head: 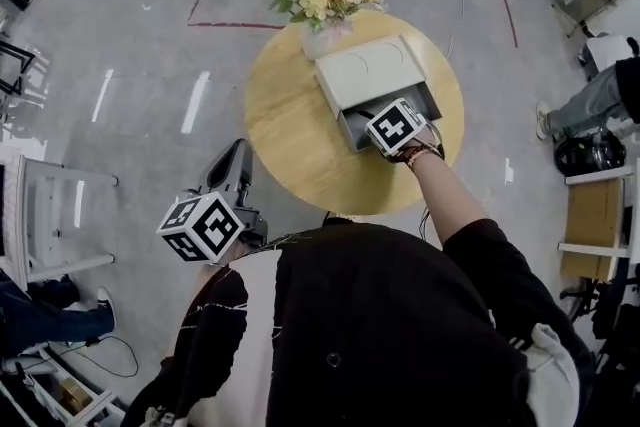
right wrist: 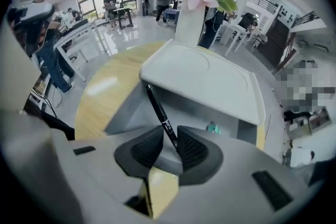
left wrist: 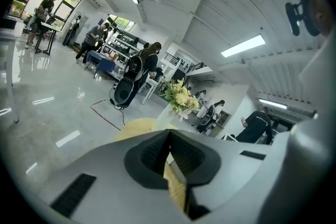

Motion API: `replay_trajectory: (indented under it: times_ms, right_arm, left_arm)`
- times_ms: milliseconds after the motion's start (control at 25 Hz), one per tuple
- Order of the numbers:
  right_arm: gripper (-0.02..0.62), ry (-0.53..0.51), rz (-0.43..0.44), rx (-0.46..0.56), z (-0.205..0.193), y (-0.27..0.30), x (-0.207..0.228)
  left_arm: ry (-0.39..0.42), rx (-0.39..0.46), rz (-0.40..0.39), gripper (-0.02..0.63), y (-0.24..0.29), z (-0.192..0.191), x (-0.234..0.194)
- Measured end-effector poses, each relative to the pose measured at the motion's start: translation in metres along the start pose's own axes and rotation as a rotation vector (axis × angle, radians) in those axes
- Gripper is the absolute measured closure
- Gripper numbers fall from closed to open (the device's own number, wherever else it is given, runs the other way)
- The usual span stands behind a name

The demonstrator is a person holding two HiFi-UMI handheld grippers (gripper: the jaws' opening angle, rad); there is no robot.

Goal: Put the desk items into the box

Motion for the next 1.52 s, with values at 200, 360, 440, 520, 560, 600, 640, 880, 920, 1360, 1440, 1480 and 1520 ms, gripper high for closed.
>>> replay_trajectory:
  times_ms: [200, 360, 440, 520, 560, 600, 640, 880, 920, 1360, 1440, 1480, 1520]
  right_arm:
    - [0.508, 0.063, -0.025, 0.033, -0.006, -0.004, 0.003]
    - [0.507, 0.061, -0.027, 0.018, -0.011, -0.006, 0.0]
    - [0.506, 0.065, -0.023, 0.015, -0.012, -0.007, 0.0]
    - [0.505, 0.066, -0.014, 0.018, -0.013, -0.008, -0.001]
    - [0.505, 0.066, -0.01, 0.02, -0.014, -0.008, -0.001]
    - [0.503, 0.064, -0.007, 0.021, -0.014, -0.007, -0.001]
    - [0.503, 0.062, -0.005, 0.02, -0.015, -0.007, 0.0]
    - [0.503, 0.05, 0.014, 0.013, -0.023, -0.002, 0.006]
    - [0.503, 0.048, 0.014, 0.013, -0.023, -0.002, 0.007]
    - [0.521, 0.224, 0.14, 0.298, 0.017, -0.076, 0.011]
    - [0.541, 0.276, 0.188, 0.391, 0.027, -0.1, 0.011]
    - [0.567, 0.302, 0.211, 0.437, 0.031, -0.112, 0.012]
    - [0.58, 0.325, 0.234, 0.482, 0.035, -0.124, 0.013]
  left_arm:
    - [0.031, -0.013, -0.046, 0.597, 0.001, 0.004, 0.008]
    - [0.048, -0.006, -0.068, 0.597, 0.0, 0.008, 0.015]
    - [0.048, -0.005, -0.069, 0.597, -0.001, 0.007, 0.017]
    - [0.043, -0.003, -0.068, 0.597, -0.001, 0.005, 0.019]
    - [0.041, -0.002, -0.068, 0.597, -0.001, 0.004, 0.02]
    - [0.04, 0.0, -0.067, 0.597, -0.001, 0.003, 0.02]
    - [0.038, 0.0, -0.066, 0.597, 0.0, 0.002, 0.021]
    - [0.032, 0.005, -0.048, 0.597, 0.002, -0.005, 0.029]
    - [0.032, 0.008, -0.043, 0.597, 0.002, -0.006, 0.03]
    - [0.03, 0.052, -0.033, 0.597, 0.021, -0.002, 0.045]
    - [0.042, 0.068, -0.047, 0.597, 0.031, 0.003, 0.056]
    - [0.046, 0.076, -0.054, 0.597, 0.035, 0.005, 0.062]
    - [0.049, 0.083, -0.061, 0.597, 0.04, 0.005, 0.068]
Point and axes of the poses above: the fingertips, and each gripper's own axes: y forward along the fingers, x to its right, z out of its top, the point moved 1 cm from there along -y, backward along the fingers, and after that the axes turned 7 degrees about -x, right-handed, at the moved point
